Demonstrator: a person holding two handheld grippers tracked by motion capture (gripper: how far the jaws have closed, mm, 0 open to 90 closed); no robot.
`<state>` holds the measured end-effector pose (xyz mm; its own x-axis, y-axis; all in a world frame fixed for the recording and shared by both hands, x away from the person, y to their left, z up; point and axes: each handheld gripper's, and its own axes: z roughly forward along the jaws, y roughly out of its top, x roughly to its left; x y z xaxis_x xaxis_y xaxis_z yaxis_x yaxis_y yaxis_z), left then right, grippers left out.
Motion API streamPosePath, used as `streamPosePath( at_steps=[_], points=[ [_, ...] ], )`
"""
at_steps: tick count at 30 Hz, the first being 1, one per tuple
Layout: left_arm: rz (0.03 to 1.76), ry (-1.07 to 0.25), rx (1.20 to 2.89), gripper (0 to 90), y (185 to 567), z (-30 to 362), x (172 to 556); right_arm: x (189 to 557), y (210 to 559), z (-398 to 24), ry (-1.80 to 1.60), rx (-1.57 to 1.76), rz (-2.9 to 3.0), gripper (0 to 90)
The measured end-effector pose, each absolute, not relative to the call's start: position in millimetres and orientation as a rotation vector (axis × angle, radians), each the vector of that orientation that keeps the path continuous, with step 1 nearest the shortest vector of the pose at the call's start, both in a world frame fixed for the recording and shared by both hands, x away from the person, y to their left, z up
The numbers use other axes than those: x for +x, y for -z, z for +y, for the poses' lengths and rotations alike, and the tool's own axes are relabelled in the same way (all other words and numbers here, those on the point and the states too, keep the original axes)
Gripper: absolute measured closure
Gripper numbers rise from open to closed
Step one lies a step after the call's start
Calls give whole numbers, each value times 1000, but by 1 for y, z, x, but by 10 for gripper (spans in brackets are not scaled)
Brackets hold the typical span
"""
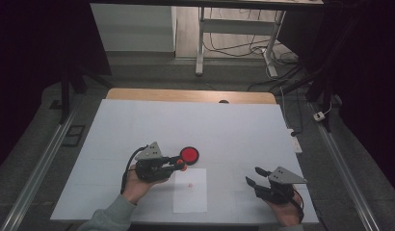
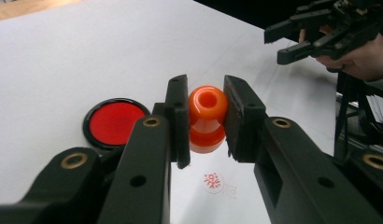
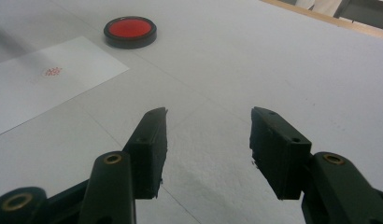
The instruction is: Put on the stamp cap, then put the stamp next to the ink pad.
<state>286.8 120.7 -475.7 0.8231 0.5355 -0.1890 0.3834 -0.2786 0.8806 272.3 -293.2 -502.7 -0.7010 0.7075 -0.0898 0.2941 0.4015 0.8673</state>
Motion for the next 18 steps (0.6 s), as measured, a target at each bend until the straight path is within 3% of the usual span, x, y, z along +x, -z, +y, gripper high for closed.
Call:
streamPosePath(
  at_steps=[18],
  points=[
    [769,-231,1898,724,477,138,299,274,503,-293,-1240,851,2229,453]
  ],
)
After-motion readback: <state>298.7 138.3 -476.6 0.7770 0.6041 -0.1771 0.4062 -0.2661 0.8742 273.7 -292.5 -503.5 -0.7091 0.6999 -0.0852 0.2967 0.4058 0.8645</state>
